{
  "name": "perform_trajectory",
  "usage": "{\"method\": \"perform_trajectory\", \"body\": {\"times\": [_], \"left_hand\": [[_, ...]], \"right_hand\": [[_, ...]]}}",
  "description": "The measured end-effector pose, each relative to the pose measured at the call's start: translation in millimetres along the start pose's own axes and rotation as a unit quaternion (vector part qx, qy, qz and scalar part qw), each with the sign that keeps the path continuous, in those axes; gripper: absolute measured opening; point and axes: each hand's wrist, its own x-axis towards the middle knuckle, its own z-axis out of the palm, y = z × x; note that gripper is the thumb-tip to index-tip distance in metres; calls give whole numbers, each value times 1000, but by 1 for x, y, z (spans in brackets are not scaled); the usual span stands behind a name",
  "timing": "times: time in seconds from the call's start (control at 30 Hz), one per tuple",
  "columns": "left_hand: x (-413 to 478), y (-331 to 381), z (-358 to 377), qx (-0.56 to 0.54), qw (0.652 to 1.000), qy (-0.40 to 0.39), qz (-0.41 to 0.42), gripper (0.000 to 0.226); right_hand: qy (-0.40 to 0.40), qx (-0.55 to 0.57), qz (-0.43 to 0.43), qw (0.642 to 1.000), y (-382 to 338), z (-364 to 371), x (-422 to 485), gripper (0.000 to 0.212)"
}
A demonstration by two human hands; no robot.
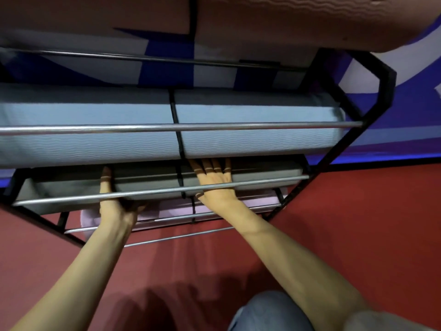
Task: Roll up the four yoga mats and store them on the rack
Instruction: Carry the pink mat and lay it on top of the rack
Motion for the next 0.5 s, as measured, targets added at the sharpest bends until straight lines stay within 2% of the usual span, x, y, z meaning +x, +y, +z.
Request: {"method": "perform_trajectory", "body": {"times": [0.1, 0.2, 0.3, 0.37, 0.43, 0.5], "left_hand": [[1, 1, -6, 26, 999, -27, -2, 46], [1, -2, -15, 35, 999, -36, 0, 43], [5, -18, -27, 31, 999, -17, 14, 24], [0, -35, -35, 39, 998, 9, 52, 12], [-13, -54, -40, 73, 991, 59, 98, 7], [-27, -76, -46, 105, 984, 62, 130, 7]], "right_hand": [[16, -2, -17, 1000, 2, 3, -3, 91], [73, -21, -111, 991, 10, 13, -10, 89], [129, 36, -236, 963, 16, 31, -20, 62], [137, 61, -273, 950, 14, 42, -35, 47], [125, 73, -305, 941, 14, 54, -49, 41], [103, 82, -316, 940, 17, 69, -64, 35]]}}
